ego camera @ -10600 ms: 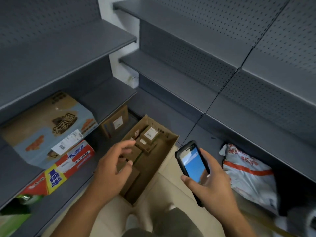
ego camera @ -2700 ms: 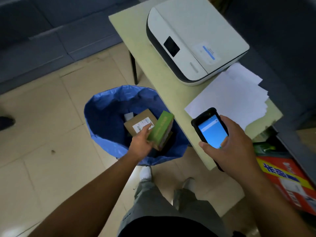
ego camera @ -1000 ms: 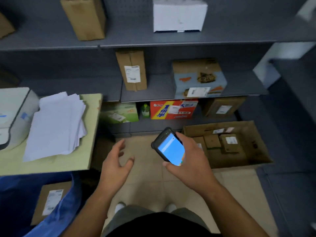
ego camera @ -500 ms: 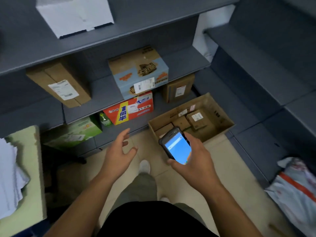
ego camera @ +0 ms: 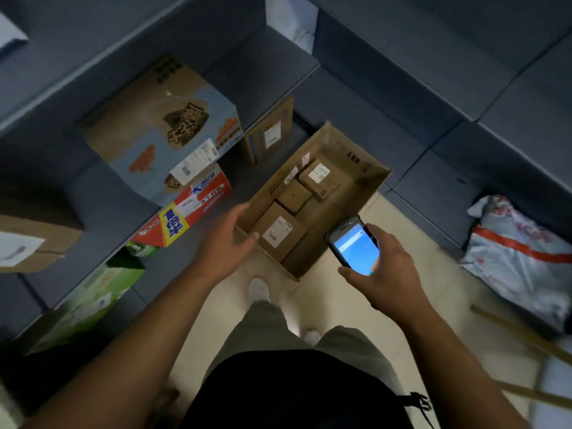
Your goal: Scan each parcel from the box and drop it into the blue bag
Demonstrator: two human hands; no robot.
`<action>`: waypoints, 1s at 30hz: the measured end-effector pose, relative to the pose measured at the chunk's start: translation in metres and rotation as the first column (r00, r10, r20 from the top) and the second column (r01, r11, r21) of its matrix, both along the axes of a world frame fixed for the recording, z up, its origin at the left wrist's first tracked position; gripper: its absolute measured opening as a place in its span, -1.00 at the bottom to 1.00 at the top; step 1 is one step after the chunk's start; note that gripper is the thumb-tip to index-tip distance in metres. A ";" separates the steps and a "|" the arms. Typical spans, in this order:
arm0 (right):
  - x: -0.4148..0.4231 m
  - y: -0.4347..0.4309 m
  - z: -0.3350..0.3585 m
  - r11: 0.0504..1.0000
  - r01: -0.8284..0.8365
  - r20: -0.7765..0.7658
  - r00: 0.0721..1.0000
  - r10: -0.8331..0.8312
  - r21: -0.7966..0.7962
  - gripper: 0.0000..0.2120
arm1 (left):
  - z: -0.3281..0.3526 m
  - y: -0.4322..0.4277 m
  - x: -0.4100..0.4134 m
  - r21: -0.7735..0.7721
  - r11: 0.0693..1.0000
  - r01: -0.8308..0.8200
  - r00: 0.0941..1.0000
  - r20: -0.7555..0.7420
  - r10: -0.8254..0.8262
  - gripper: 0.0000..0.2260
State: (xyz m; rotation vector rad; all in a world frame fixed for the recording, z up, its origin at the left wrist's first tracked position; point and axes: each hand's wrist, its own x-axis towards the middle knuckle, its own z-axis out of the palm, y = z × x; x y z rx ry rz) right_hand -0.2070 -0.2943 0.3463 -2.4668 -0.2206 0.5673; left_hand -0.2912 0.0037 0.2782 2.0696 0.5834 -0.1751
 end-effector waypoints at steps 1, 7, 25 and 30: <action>0.008 0.004 -0.002 1.000 0.012 0.008 1.000 -0.012 -0.003 -0.22 | 0.000 0.010 0.015 0.022 0.999 0.038 0.999 0.007 -0.038 -0.47; 0.047 0.007 -0.039 0.997 0.077 0.004 0.997 -0.077 -0.003 -0.18 | -0.029 0.036 0.088 0.152 0.933 0.326 0.945 -0.059 -0.321 -0.41; 0.187 -0.026 -0.368 1.000 -0.013 -0.016 1.000 0.013 -0.009 -0.06 | -0.444 -0.024 0.244 0.409 0.721 0.559 0.828 -0.317 -0.462 -0.44; 0.188 -0.012 -0.445 0.995 -0.103 0.002 0.995 0.103 0.014 -0.05 | -0.552 -0.011 0.232 0.507 0.671 0.540 0.837 -0.404 -0.368 -0.36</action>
